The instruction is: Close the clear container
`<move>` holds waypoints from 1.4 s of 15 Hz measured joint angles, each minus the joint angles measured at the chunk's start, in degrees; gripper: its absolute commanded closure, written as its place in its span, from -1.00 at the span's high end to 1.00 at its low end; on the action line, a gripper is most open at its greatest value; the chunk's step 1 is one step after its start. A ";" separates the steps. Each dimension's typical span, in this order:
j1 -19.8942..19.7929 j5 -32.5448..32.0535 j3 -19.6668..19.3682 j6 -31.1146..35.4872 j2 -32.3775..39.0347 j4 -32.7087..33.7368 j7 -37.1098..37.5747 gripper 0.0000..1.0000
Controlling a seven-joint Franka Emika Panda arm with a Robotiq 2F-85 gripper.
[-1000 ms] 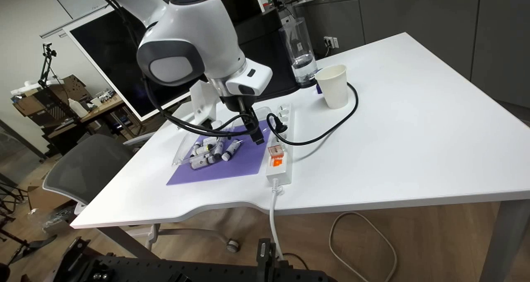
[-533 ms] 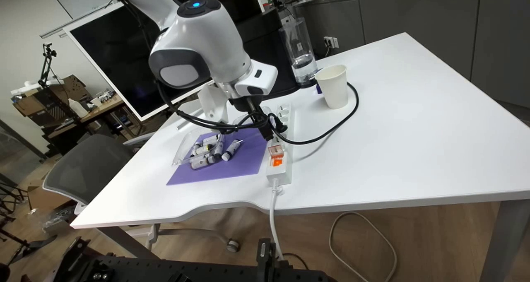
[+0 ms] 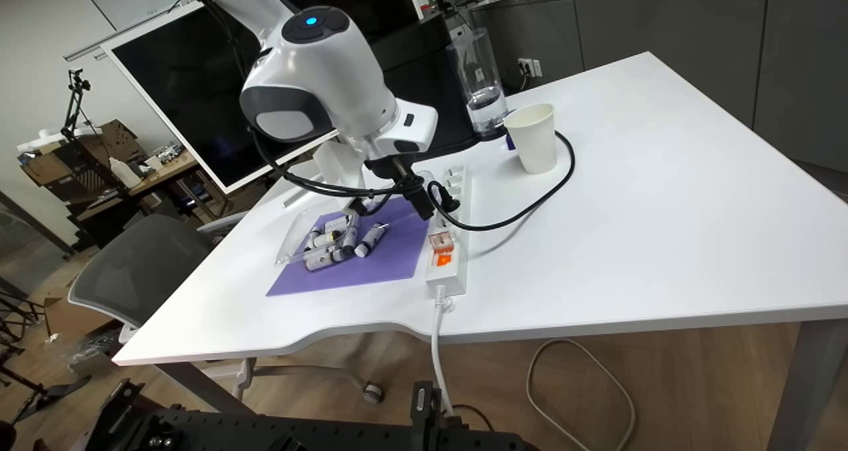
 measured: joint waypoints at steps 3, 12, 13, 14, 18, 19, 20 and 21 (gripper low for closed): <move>-0.05 3.00 1.23 -0.02 0.40 0.90 -4.17 1.00; -1.28 14.23 3.40 -4.25 -0.64 2.10 -23.99 1.00; -1.48 15.16 3.42 -5.66 -1.14 2.02 -26.77 1.00; -1.72 15.86 3.43 -7.25 -1.71 1.81 -29.58 1.00; -2.44 16.77 3.43 -12.92 -4.58 -0.24 -39.16 1.00; -2.47 16.72 3.43 -13.97 -5.40 -1.03 -41.27 1.00; -2.45 16.68 3.44 -14.65 -6.19 -1.85 -43.19 1.00; -2.38 16.67 3.45 -14.98 -7.02 -2.70 -45.05 1.00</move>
